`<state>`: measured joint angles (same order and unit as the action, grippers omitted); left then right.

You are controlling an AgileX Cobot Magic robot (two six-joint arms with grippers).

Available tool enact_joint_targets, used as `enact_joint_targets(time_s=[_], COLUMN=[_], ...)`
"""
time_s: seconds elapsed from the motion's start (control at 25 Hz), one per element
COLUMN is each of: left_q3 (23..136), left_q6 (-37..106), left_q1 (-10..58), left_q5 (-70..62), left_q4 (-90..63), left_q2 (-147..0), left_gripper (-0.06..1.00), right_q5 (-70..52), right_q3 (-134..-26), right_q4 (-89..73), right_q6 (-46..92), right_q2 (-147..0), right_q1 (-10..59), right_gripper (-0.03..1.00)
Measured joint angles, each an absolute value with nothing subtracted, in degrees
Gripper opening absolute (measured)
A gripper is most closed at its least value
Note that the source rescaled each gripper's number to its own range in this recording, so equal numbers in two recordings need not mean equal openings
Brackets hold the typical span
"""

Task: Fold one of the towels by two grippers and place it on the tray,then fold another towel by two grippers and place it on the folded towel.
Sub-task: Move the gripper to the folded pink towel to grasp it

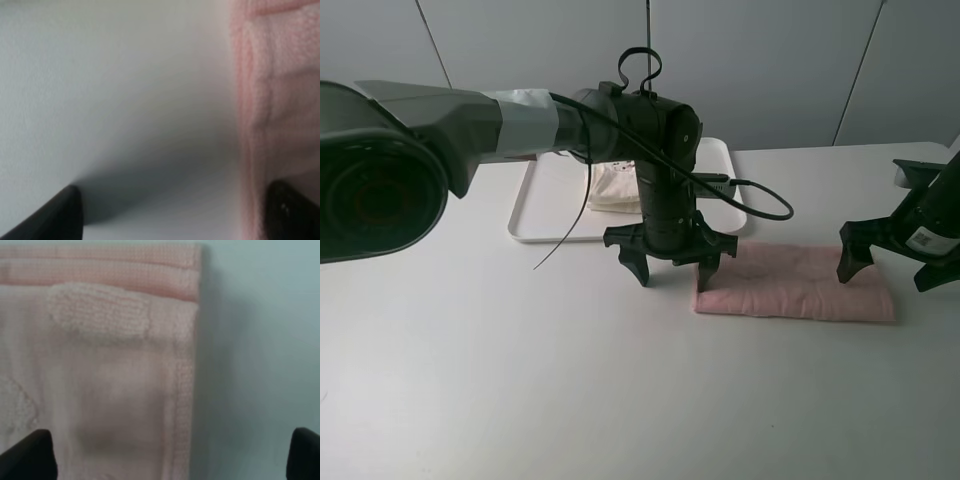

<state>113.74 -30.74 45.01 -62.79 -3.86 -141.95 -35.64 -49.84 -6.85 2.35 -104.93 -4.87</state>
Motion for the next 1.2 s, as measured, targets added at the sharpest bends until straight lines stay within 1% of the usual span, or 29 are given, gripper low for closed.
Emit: enact_joint_targets(time_s=[0.04, 0.2, 0.28, 0.4, 1.2], left_q3=[113.7, 113.7, 113.7, 113.7, 113.7], left_q6=[-30.7, -30.3, -30.3, -30.3, -29.6], left_q1=[45.0, 45.0, 45.0, 45.0, 45.0], left_q5=[-62.8, -62.8, -62.8, -62.8, -62.6], left_q4=[-3.9, -4.0, -4.0, -4.0, -4.0], left_q2=[-142.0, -142.0, -142.0, -142.0, -142.0], left_gripper=[0.96, 0.96, 0.96, 0.96, 0.96], right_q5=[-35.5, -35.3, -35.1, -34.8, -35.3], right_q3=[-50.0, -50.4, -50.6, -50.6, -51.3], right_q4=[-6.6, -5.7, -5.6, -5.6, -6.2], right_q6=[2.2, 2.2, 2.2, 2.2, 2.2], right_q2=[-105.4, -106.8, -107.2, -108.5, -110.9], right_q1=[-4.9, -5.0, -5.0, -5.0, -5.0], right_gripper=[0.95, 0.76, 0.71, 0.7, 0.69])
